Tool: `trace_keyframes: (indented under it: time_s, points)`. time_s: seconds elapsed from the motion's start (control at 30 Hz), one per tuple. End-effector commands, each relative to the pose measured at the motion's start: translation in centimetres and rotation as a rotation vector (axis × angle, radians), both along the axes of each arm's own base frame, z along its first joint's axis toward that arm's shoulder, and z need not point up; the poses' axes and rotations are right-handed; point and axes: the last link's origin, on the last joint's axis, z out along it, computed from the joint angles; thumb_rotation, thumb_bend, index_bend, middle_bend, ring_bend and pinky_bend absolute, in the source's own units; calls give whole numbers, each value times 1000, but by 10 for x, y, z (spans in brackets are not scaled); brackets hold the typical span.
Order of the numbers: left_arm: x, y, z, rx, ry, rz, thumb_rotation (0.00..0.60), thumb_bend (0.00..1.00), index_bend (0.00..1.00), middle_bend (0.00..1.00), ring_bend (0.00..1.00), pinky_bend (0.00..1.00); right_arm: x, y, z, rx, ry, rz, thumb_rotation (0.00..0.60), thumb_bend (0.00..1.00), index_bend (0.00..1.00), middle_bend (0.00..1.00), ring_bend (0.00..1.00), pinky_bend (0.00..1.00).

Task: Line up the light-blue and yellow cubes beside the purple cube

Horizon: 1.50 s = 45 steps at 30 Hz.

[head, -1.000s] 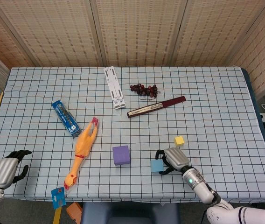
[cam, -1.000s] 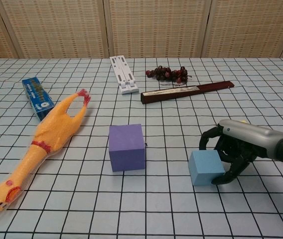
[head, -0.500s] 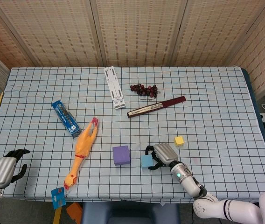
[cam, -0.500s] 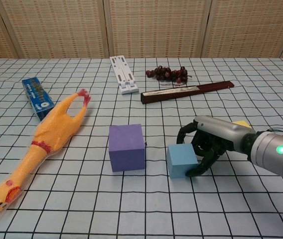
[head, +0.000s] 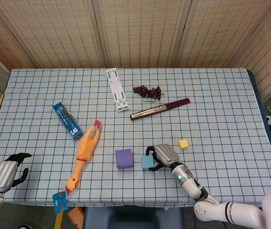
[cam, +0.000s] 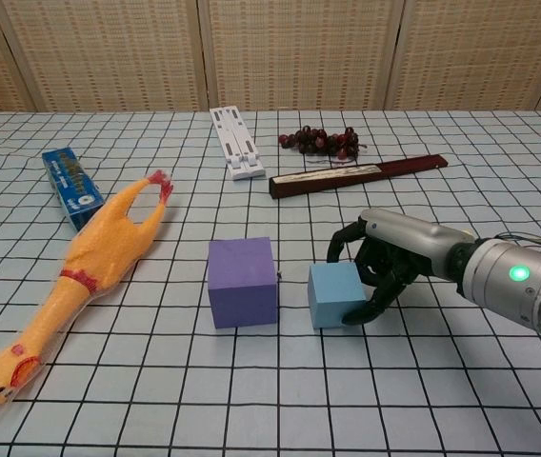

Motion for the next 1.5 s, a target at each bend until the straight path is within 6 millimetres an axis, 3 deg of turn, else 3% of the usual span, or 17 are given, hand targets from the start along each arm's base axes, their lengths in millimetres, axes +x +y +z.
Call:
trace_keyframes:
  time_s: [0.03,0.6,1.5]
  points:
    - [0,0,0,-1,0,0,600,493,300,304,287,558,2,-2,-1,-2,0,1,600,0,515,863,889,1000]
    - [-1,-1,1,2,-3,1,600,493,301,305,287,557,15,-21,-13,10,-5,-2,600,0,526,864,890,1000]
    - [0,-1,-2,-18,1,-3,600,492,301,304,287,558,26,-28,-24,39,-27,9,600,0,535,869,894,1000]
